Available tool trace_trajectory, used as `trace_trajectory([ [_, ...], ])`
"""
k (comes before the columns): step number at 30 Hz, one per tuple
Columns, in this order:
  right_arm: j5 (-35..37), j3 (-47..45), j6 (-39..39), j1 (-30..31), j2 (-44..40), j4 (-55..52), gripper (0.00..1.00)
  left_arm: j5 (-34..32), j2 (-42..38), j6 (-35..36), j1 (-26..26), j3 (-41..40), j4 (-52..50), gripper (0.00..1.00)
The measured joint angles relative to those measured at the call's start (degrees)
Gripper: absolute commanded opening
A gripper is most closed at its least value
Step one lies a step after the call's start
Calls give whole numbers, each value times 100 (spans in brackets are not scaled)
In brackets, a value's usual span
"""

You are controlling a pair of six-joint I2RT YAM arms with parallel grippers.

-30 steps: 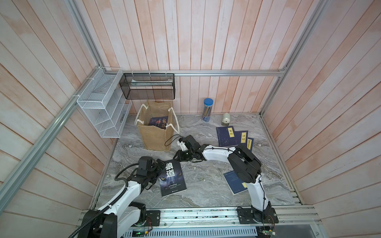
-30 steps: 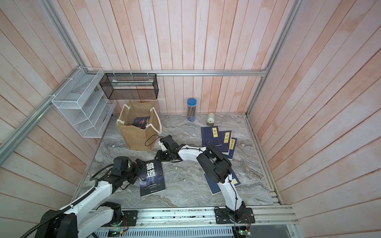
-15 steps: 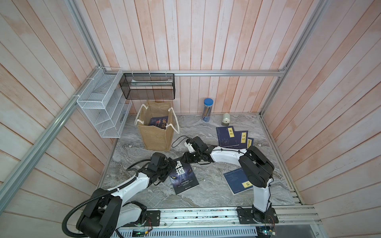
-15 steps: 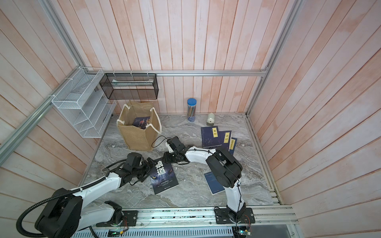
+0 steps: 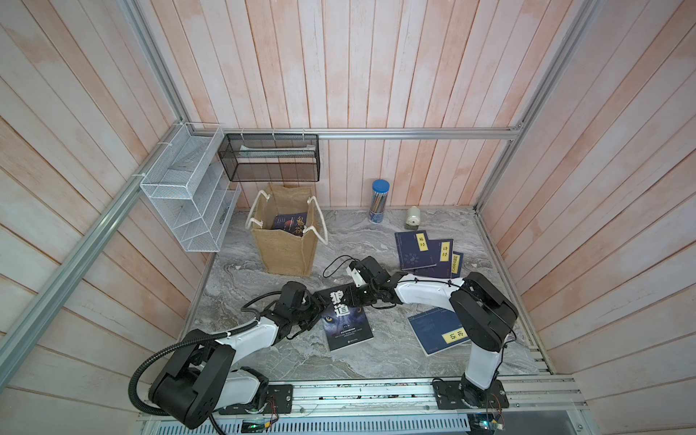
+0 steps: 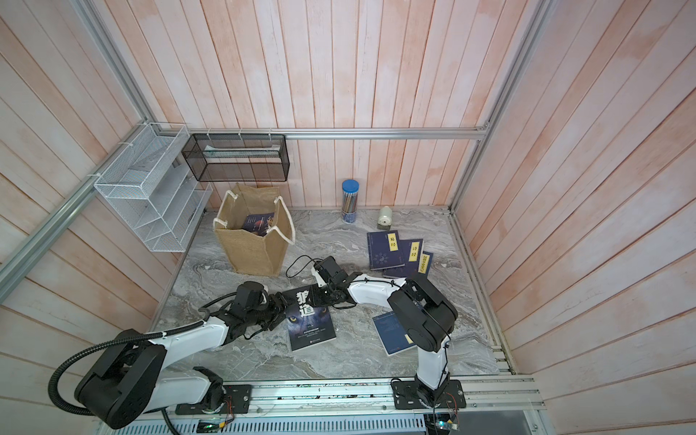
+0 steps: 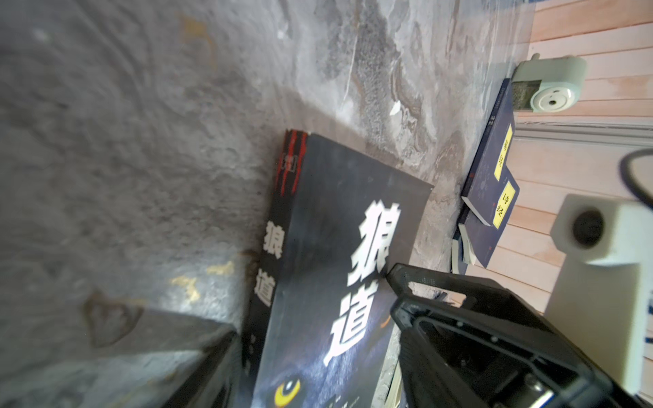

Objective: Put the books into the canvas bag
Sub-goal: Move the book to the center of the board, then pick up the book from the center of the board.

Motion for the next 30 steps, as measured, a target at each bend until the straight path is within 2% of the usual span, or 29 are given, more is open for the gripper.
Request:
trace_trajectory([
  [5, 44, 341, -210, -186, 188, -208, 36, 116, 487, 85, -15, 74, 728, 69],
  [11, 319, 229, -299, -424, -125, -492, 39, 131, 651, 525, -13, 306, 717, 72],
  [19, 334, -579, -153, -748, -1172, -544, 41, 188, -37, 1346, 358, 291, -15, 73],
  [23, 236, -966, 4, -769, -1215, -501, 41, 341, -439, 1523, 378, 44, -52, 73],
  [30, -35, -1259, 271, -743, -1058, -258, 39, 846, -498, 1488, 389, -595, 258, 73],
])
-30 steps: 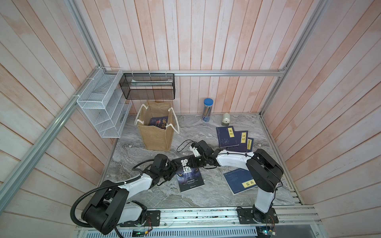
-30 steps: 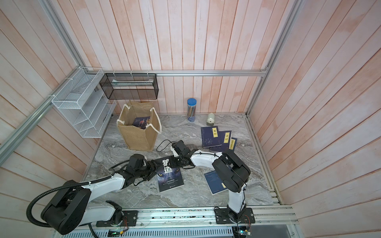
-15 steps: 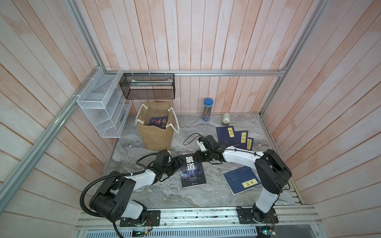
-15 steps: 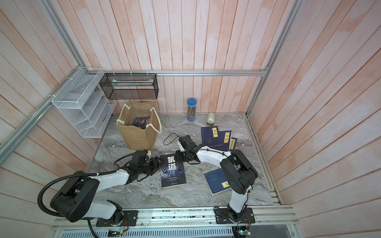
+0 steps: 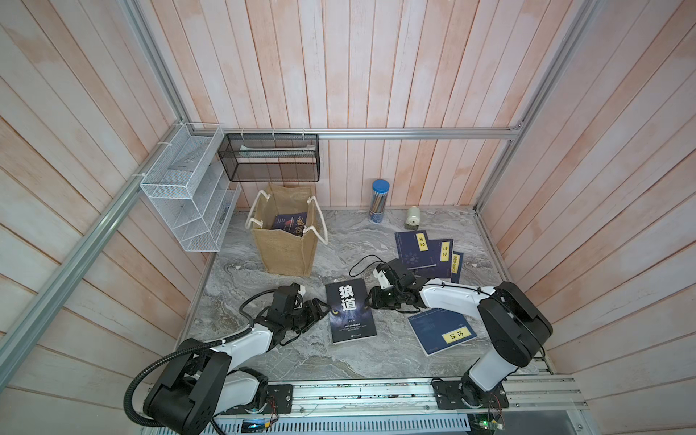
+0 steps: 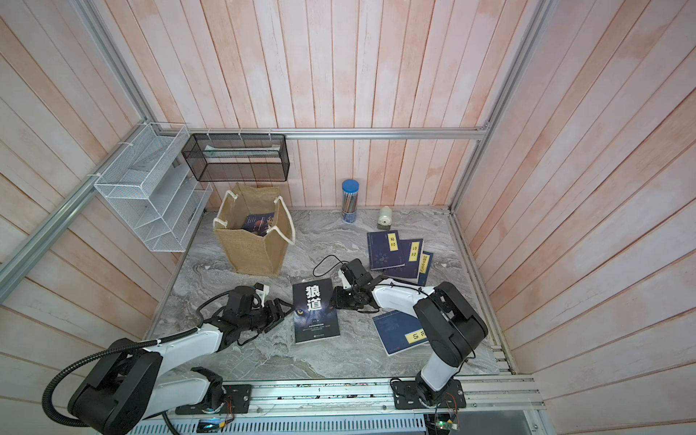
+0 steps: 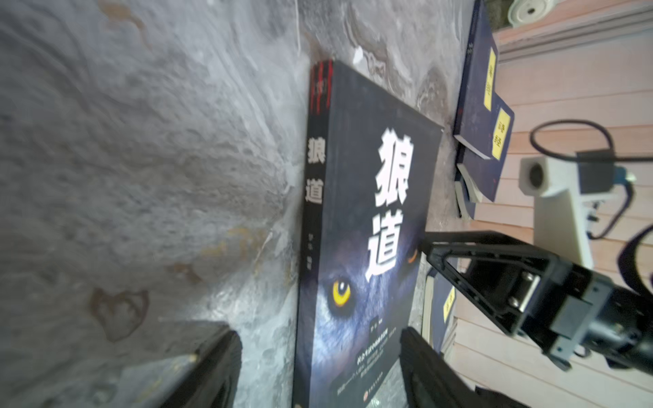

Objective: Put the books into the canvas bag
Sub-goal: Pick up the book from the center of the board.

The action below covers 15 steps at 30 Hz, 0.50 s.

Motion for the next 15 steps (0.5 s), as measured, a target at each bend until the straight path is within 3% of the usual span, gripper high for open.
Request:
trace_trajectory([
  [6, -111, -42, 33, 127, 138, 120, 33, 348, 2, -76, 0, -229, 372, 71],
  [15, -192, -192, 140, 190, 138, 437, 17, 927, 463, -234, 0, -350, 1058, 62],
])
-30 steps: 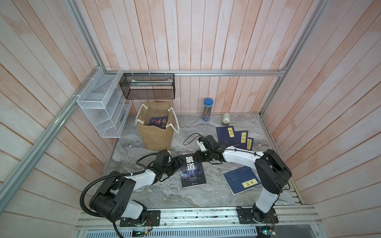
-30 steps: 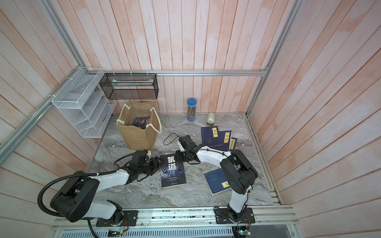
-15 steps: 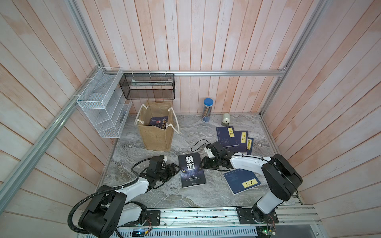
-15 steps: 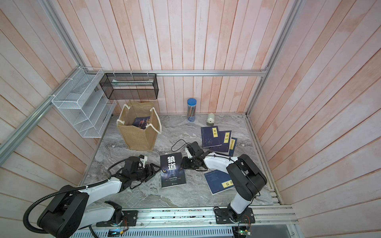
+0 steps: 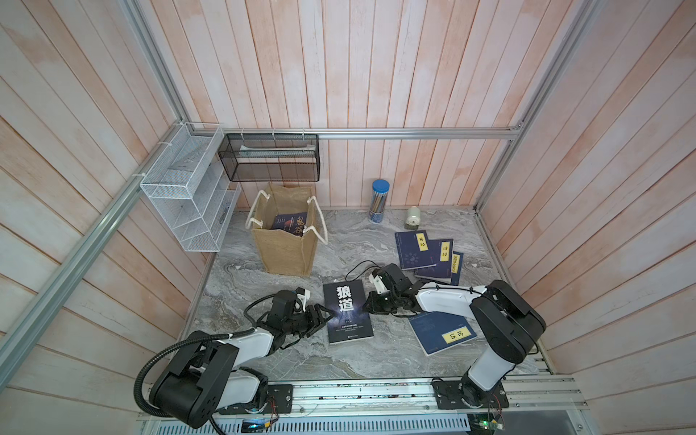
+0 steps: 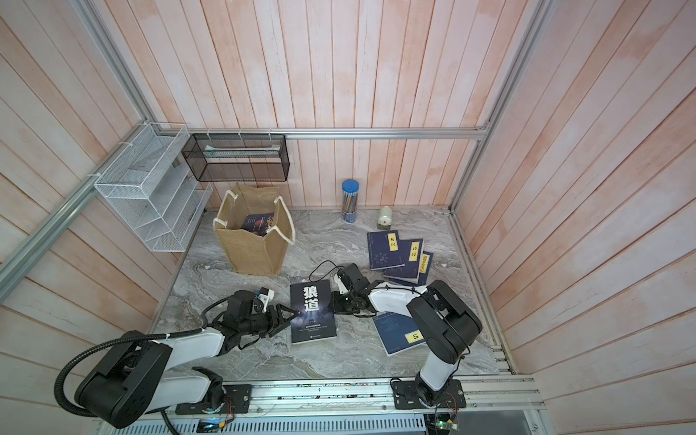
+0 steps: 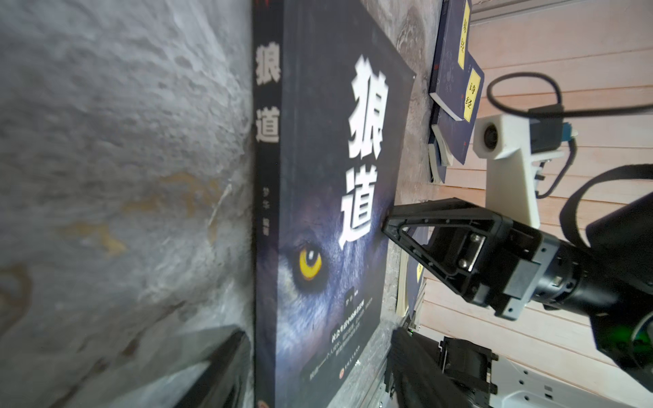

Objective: Put the books into the canvas bag
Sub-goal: Pick up the book from the center of the board.

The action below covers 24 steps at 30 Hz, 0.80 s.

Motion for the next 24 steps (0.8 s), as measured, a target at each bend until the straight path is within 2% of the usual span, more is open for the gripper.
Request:
trace_trajectory([
  [7, 28, -2, 15, -2, 0, 33, 16, 186, 216, -247, 59, -133, 457, 54],
  [13, 46, -2, 15, -2, 0, 52, 16, 229, 208, -494, 59, -164, 466, 47],
  [17, 87, -2, 15, -4, 0, 72, 16, 262, 9, -695, 59, -164, 417, 42],
  [24, 13, -4, 35, 9, 33, 186, 15, 289, -396, -833, -79, 214, 391, 40],
])
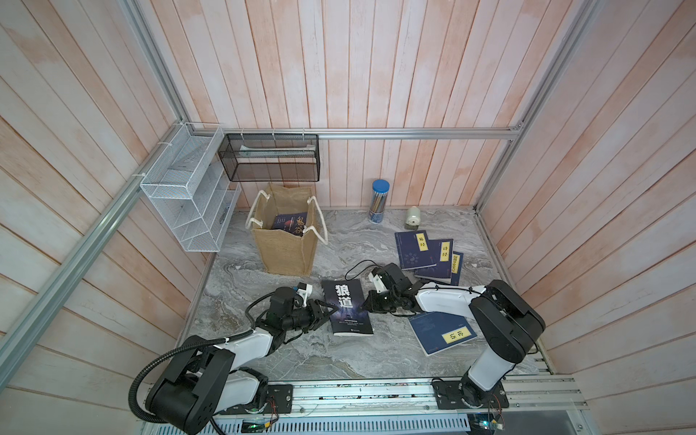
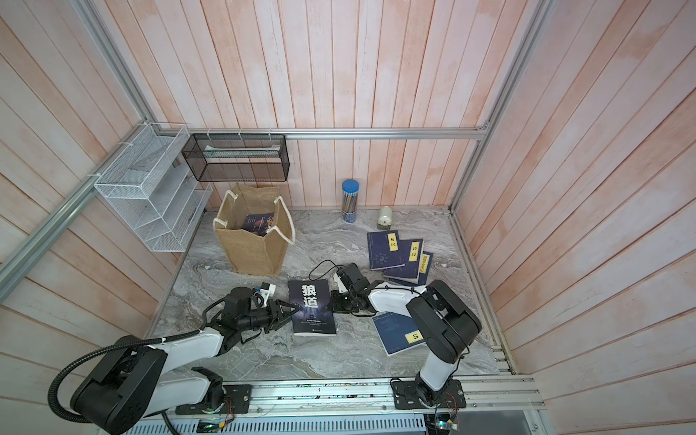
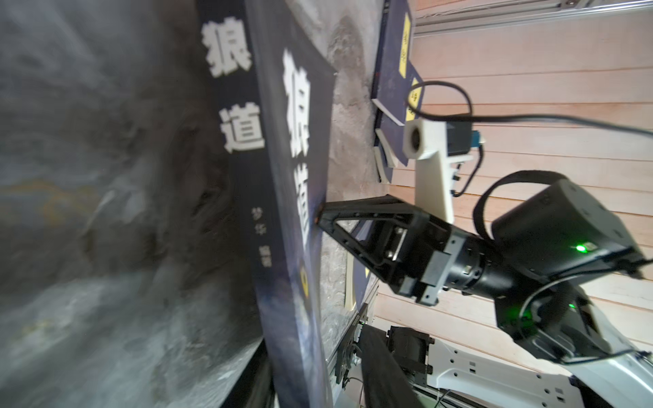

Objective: Put the books into the canvas bag
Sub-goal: Pick up the book from the center of the board.

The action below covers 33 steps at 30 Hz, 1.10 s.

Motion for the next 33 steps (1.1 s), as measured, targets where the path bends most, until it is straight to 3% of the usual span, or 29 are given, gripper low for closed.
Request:
trace_trajectory([
  [6, -24, 0, 0, 7, 0, 17, 16, -138, -42, 164, -74, 122, -372, 29],
  [13, 24, 4, 22, 85, -9, 7, 23, -542, -240, 741, -149, 566, -1803, 15],
  [24, 492, 9, 90, 188, -595, -197, 32, -1292, -973, 1829, -186, 1495, -3670, 10],
  [33, 1137, 448, 70, 190, -1099, -308, 35, -2568, -2396, 2754, -184, 1989, -5045, 8],
])
